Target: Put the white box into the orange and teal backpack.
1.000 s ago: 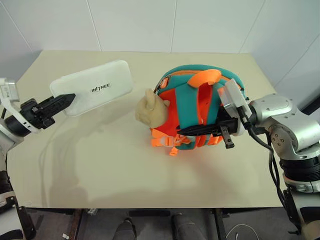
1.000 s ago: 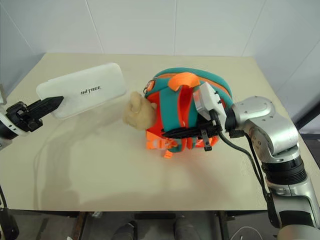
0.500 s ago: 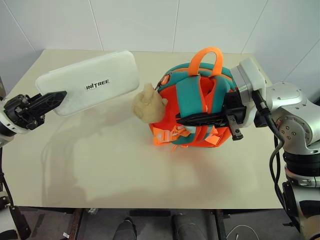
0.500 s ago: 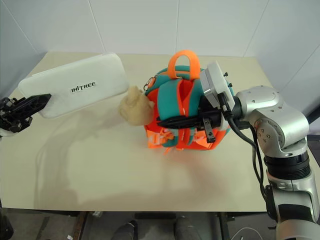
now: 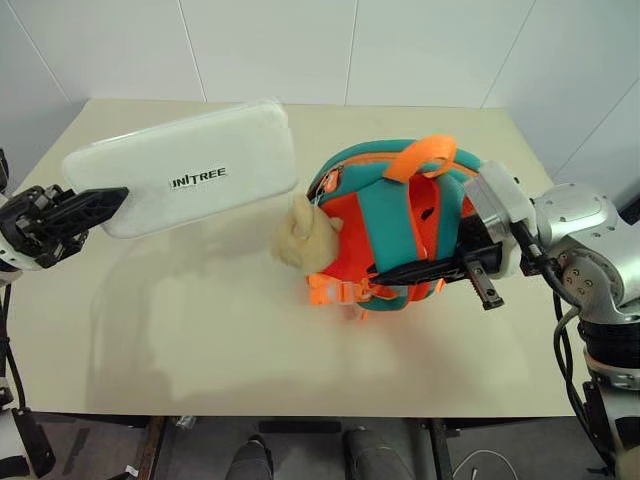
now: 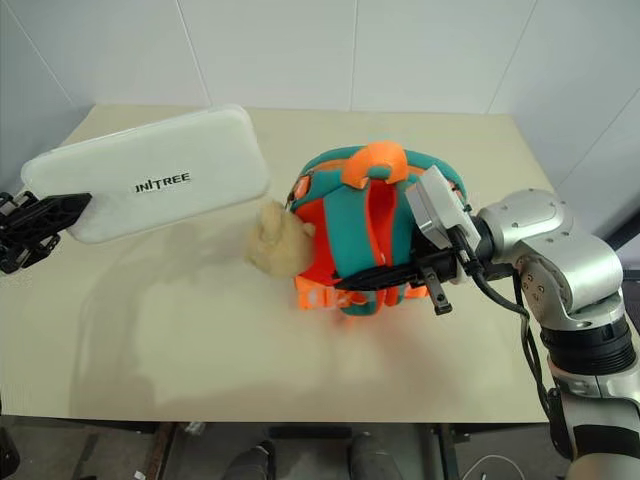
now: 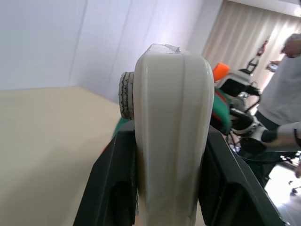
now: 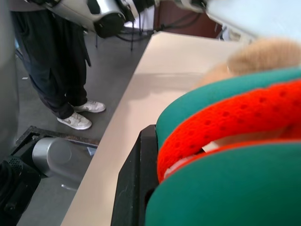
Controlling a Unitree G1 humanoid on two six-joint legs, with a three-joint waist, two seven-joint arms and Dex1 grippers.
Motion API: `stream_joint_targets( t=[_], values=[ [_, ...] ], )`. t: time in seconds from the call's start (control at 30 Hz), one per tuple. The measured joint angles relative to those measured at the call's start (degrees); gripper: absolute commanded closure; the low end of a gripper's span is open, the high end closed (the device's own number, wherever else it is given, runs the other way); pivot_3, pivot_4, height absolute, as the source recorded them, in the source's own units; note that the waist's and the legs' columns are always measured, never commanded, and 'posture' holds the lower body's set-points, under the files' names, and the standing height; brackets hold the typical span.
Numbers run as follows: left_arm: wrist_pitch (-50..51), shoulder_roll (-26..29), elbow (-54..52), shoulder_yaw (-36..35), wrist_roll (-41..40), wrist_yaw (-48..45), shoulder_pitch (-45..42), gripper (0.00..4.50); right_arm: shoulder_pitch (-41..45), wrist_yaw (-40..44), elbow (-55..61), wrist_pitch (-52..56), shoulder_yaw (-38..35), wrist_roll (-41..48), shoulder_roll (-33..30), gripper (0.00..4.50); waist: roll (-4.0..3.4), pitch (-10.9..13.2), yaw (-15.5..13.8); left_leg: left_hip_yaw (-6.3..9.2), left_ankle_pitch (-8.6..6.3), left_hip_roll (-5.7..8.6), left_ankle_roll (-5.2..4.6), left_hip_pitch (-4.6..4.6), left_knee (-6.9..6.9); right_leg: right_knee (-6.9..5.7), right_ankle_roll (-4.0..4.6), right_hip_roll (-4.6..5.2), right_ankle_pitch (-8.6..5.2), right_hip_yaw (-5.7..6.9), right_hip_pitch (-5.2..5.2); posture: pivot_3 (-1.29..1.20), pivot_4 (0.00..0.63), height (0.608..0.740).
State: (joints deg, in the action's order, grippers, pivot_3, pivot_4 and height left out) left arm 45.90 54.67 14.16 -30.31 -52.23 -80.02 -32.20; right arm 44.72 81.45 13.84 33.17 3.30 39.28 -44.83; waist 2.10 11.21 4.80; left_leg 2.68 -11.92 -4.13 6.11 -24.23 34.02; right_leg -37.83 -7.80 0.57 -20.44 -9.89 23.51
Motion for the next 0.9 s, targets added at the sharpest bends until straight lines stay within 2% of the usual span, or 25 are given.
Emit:
stream_joint_targets(
  t=[0.27, 0.43, 0.9],
  values=[
    [-5.79, 0.51, 3.82, 8.58, 6.52, -3.16, -3.4, 3.25, 0.02, -0.09, -0.58, -0.61, 0.28, -0.54, 0.15, 4.5, 0.0, 0.0, -0.07, 0.01, 0.0, 0.0, 0.0, 0.01, 0.15, -0.09, -0.01, -0.02, 0.01, 0.0, -0.04, 0.0, 0.15, 0.74],
    [-10.44, 0.31, 8.4, 10.9, 9.59, -4.39, -10.04, 3.25, 0.02, -0.66, -0.65, -0.61, 0.27, -0.87, 0.17, 4.5, 0.0, 0.0, -0.14, 0.01, 0.0, 0.0, 0.0, 0.01, 0.14, -0.06, -0.02, -0.02, 0.01, 0.01, -0.05, 0.0, 0.15, 0.74],
    [-17.34, 0.22, 20.03, 16.02, 16.03, -6.0, -20.71, 3.25, -2.04, -0.19, 0.67, -0.71, -0.1, -0.75, -0.85, 4.5, -0.01, 0.01, -0.17, 0.04, 0.0, 0.0, 0.0, 0.01, 0.2, -0.12, -0.02, -0.02, 0.01, 0.04, -0.07, 0.0, 0.15, 0.74]
  ],
)
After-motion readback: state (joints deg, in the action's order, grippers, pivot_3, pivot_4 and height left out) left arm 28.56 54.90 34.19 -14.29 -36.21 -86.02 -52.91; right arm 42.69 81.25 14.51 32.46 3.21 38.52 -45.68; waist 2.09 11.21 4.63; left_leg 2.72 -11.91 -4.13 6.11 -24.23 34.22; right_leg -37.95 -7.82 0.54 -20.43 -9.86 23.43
